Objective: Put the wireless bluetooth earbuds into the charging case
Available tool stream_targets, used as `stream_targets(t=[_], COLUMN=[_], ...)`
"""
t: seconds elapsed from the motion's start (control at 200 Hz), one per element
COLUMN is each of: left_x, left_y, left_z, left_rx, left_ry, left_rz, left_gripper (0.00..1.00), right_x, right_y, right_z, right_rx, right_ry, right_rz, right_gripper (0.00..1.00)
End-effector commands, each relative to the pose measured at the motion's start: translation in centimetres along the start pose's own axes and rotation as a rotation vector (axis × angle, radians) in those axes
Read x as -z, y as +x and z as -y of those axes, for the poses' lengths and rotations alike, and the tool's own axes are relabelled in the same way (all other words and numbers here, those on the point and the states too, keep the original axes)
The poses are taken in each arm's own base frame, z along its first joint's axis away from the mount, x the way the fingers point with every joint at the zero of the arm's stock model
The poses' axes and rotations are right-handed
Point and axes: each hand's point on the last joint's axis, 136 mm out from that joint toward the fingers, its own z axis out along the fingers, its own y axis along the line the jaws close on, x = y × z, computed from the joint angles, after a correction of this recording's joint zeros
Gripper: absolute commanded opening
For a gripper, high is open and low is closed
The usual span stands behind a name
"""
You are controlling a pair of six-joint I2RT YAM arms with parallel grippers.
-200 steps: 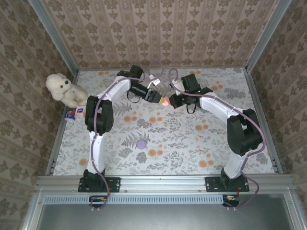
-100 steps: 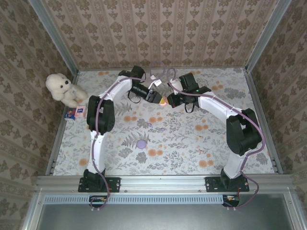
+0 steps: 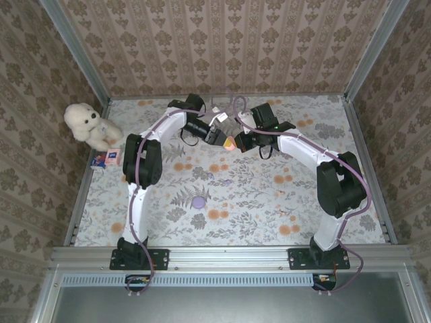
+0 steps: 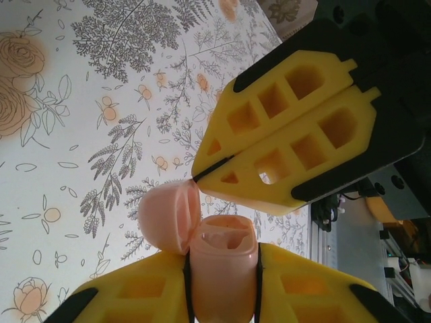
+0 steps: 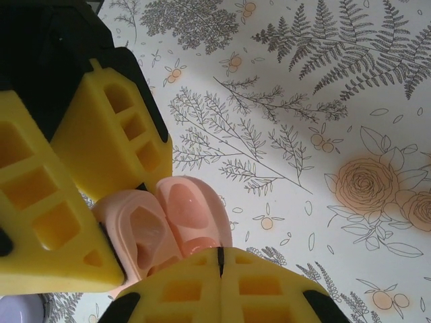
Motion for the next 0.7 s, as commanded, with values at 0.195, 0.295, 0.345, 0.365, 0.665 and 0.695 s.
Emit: stream_targets(t=[0.195, 0.295, 0.345, 0.365, 0.665, 0.695], left_x=[0.6, 1.0, 1.2, 1.2, 2.5, 2.7], left_y=[-0.2, -0.5, -0.7, -0.8, -3.4, -3.5], left_z=[-0.4, -0.5, -0.6, -0.6, -0.3, -0.4], left_rx=[-0.013, -0.041, -0.057, -0.065, -0.265, -0.293], left_ry=[-0.009, -0.046, -0.069, -0.078, -0.256, -0.287], left_rz=[0.082, 0.113, 0.128, 0.133, 0.334, 0.367], left_gripper=[0.14, 0.05, 0.01, 0.0, 0.0, 0.0], right_x=[3.4, 5.3, 6.1, 6.5, 9.9, 10.1], right_y=[-2.4, -2.4, -2.1, -1.9, 2.7, 3.2], right_z=[1.3, 2.2, 2.8, 3.2, 5.5, 5.7], right_rx=[-0.133, -0.218, -0.267, -0.289, -0.511, -0.534], right_ry=[-0.009, -0.012, -0.005, 0.001, 0.141, 0.162], right_rz=[0.101, 0.131, 0.14, 0.143, 0.093, 0.088], right_gripper=[0.11, 0.17, 0.23, 0.26, 0.67, 0.67])
